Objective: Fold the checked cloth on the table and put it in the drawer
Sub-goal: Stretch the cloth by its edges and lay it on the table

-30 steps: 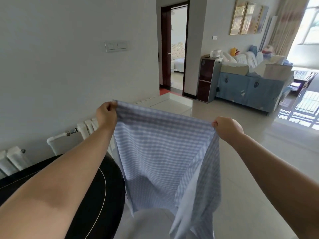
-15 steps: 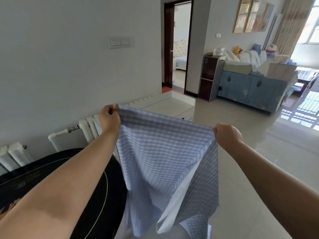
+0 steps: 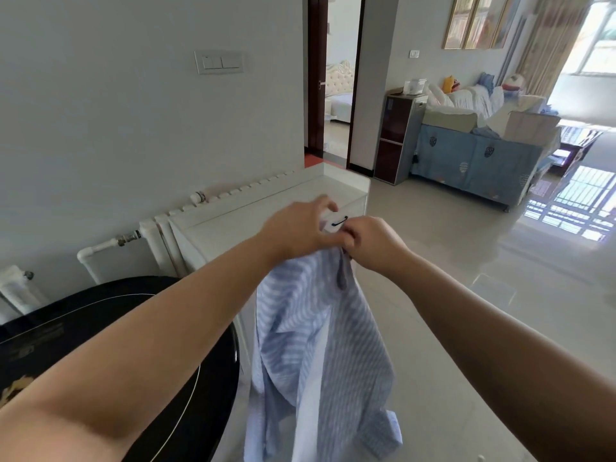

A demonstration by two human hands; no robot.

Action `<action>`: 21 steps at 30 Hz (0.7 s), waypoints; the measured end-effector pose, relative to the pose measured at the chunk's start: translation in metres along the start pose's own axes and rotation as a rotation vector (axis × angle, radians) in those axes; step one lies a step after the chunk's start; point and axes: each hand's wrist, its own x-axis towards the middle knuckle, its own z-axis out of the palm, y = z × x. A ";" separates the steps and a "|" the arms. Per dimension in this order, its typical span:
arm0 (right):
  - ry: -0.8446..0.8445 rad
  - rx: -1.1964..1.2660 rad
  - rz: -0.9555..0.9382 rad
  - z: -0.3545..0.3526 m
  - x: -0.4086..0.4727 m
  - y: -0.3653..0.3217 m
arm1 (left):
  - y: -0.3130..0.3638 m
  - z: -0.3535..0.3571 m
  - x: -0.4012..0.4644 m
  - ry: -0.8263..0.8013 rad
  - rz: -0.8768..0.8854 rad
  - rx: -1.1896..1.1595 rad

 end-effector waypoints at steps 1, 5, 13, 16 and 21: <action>-0.006 -0.018 -0.049 -0.003 -0.001 -0.001 | 0.002 0.002 0.002 -0.106 0.012 0.039; 0.036 -0.029 -0.126 0.002 -0.008 0.000 | -0.003 0.008 0.009 -0.318 -0.001 0.007; 0.066 -0.022 -0.055 0.019 -0.010 0.010 | -0.019 0.032 0.017 -0.355 -0.034 0.046; 0.028 -0.007 -0.036 0.028 -0.014 0.014 | -0.028 0.041 0.018 -0.451 -0.078 -0.043; -0.084 -0.091 -0.086 0.042 -0.026 0.016 | -0.040 0.049 0.011 -0.581 -0.114 -0.095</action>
